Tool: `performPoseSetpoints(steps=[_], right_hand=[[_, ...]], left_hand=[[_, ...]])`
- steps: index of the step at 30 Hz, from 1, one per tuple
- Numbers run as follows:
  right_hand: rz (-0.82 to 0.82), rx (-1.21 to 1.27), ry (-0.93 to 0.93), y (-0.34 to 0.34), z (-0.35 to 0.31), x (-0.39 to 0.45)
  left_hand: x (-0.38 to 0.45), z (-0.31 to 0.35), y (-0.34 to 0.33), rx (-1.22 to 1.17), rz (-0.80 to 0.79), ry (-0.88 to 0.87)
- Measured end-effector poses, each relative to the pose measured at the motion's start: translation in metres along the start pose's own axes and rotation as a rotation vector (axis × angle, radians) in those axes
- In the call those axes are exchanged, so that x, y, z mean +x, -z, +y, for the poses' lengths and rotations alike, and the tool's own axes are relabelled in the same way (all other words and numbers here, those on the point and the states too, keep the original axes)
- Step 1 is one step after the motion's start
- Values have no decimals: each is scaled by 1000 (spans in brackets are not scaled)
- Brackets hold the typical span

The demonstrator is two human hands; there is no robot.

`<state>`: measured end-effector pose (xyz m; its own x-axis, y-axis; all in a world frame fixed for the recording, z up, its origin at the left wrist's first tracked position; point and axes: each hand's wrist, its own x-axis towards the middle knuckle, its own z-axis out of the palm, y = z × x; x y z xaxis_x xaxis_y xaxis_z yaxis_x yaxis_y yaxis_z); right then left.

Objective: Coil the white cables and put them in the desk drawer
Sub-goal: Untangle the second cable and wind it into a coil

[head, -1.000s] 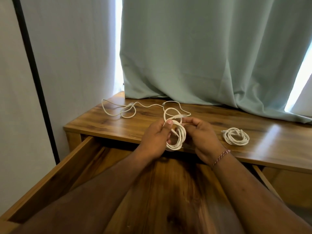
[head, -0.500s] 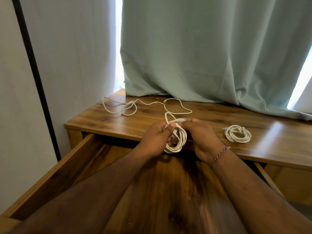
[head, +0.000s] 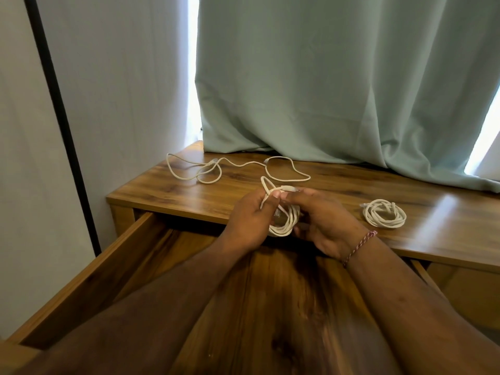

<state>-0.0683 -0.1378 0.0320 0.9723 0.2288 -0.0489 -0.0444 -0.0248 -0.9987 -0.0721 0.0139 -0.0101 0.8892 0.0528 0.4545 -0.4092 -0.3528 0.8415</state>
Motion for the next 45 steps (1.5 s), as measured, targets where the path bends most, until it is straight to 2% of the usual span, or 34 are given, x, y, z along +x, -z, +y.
performPoseSetpoints(steps=[5,8,11,15,19,21,23,25,27,32,36,40,42,45], right_hand=[[-74,113,-42,-1,0,-3],[-108,110,1,-6,0,-7],[-32,88,113,-11,-1,-8],[182,16,227,-12,0,-2],[353,-315,388,3,9,6],[388,-449,544,9,11,3],[397,-481,713,9,8,-3],[387,-489,790,3,4,-8],[363,-509,743,-10,2,-10],[276,-545,468,-30,12,-8],[147,-235,343,-27,16,-8],[60,-58,386,-26,15,-9],[54,-154,443,-24,16,-7],[121,-442,588,-21,20,-5]], left_hand=[[3,0,5,-25,128,-34],[3,3,9,-85,119,13],[3,7,9,-160,91,38],[3,11,4,-234,110,62],[4,15,2,-306,132,110],[5,16,4,-304,174,126],[7,15,6,-266,216,129],[7,14,7,-232,252,120],[7,12,8,-213,267,92],[8,11,7,-186,308,85],[8,11,6,-205,243,99],[7,11,6,-234,212,116],[7,11,6,-287,194,161],[7,12,8,-353,153,209]])
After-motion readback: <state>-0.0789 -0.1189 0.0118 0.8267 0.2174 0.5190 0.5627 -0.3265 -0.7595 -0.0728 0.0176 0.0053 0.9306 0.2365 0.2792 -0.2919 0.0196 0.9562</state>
